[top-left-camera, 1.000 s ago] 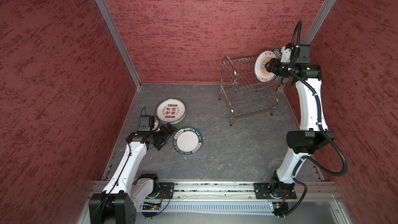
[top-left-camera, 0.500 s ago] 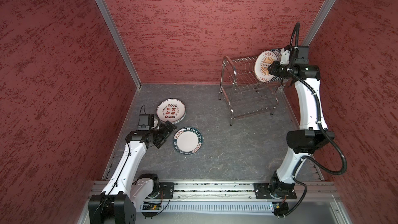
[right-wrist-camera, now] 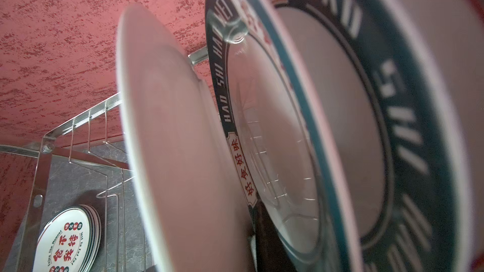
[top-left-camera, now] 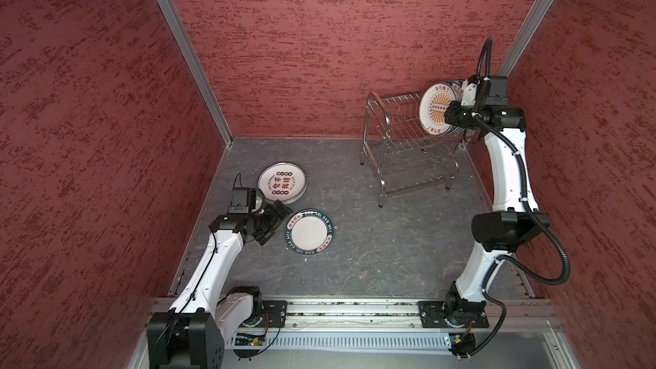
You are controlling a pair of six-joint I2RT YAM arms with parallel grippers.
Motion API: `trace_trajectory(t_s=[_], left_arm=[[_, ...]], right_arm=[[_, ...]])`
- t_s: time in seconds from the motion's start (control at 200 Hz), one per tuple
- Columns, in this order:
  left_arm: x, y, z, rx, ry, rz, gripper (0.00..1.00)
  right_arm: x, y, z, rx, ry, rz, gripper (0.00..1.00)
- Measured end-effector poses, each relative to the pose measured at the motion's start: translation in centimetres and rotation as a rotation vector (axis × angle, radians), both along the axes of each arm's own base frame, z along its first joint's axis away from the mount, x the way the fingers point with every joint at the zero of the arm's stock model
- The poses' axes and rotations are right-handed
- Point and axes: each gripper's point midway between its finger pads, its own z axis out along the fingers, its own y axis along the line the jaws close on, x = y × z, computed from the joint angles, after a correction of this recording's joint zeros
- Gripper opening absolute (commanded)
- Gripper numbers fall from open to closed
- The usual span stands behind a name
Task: Unload the plates from the dish rack
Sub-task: Pick up the plate from the dish rack.
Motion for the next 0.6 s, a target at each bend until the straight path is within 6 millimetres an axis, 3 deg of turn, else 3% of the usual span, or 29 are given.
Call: trace_trajectory(t_s=[0.601], left_arm=[[-0.3,0.3,-0.4,0.024,-0.028,0.018,0.99]], right_arm=[[0.5,-0.4,1.1,-0.042,-0.052,-0.007,0.02]])
